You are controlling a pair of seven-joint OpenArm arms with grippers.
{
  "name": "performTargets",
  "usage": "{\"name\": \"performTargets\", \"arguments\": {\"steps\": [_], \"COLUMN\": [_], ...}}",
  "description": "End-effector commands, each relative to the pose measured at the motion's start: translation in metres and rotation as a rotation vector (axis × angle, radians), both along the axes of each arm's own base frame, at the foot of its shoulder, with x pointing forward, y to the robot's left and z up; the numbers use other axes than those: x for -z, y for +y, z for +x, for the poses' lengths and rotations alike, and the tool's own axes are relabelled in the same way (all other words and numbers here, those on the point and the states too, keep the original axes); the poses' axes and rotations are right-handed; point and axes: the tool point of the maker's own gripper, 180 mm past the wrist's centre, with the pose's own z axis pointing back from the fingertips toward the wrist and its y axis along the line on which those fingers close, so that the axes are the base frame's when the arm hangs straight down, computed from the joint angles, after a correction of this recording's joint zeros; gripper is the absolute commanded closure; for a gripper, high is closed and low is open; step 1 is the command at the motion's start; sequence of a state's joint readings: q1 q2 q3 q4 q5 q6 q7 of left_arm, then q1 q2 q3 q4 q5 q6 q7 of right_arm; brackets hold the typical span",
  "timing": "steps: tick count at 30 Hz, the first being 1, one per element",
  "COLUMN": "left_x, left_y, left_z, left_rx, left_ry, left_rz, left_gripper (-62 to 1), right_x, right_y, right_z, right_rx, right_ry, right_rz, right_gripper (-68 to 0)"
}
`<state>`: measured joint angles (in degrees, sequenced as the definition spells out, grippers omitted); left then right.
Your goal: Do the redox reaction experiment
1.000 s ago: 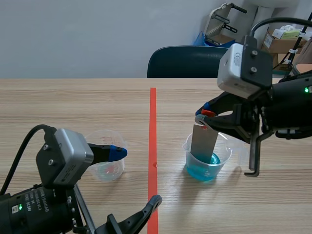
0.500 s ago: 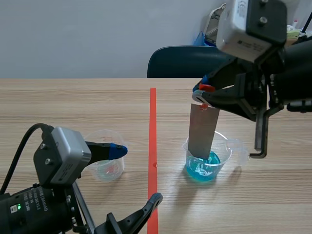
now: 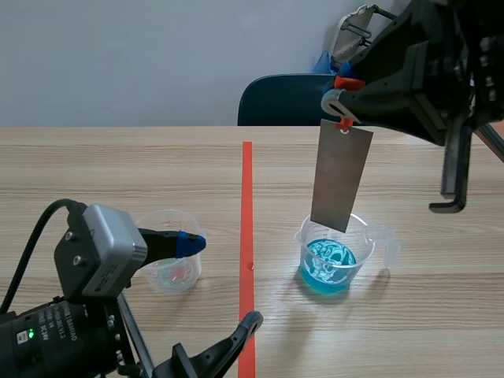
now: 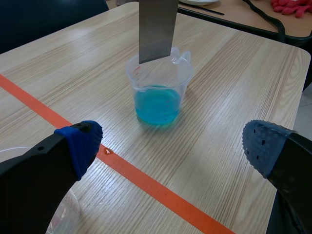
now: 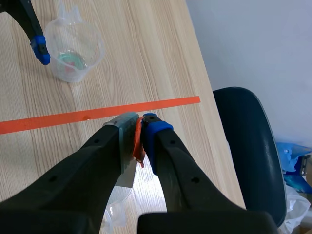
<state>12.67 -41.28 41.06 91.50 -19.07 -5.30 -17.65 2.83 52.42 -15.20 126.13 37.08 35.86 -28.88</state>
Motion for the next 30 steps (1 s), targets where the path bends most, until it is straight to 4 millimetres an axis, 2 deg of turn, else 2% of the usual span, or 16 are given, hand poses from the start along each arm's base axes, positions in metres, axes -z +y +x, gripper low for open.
{"name": "performTargets", "arguments": {"steps": [1, 16, 30], "left_x": [-0.010, -0.010, -0.010], "left_y": [-0.003, -0.003, -0.003], "left_z": [0.003, 0.003, 0.003], "left_rx": [-0.004, -0.004, -0.004], "left_ry": [-0.025, -0.025, -0.025], "left_rz": [-0.030, -0.030, -0.030], "left_gripper": [-61.7, -61.7, -61.7], "right_x": [-0.010, -0.033, -0.036], "right_y": [-0.001, -0.002, -0.004], "right_z": [0.001, -0.006, -0.005], "right_rx": [-0.001, 0.016, 0.025], "right_ry": [-0.027, -0.040, -0.047], "right_rz": [0.003, 0.011, 0.011], "right_gripper": [-0.6, -0.6, -0.6]}}
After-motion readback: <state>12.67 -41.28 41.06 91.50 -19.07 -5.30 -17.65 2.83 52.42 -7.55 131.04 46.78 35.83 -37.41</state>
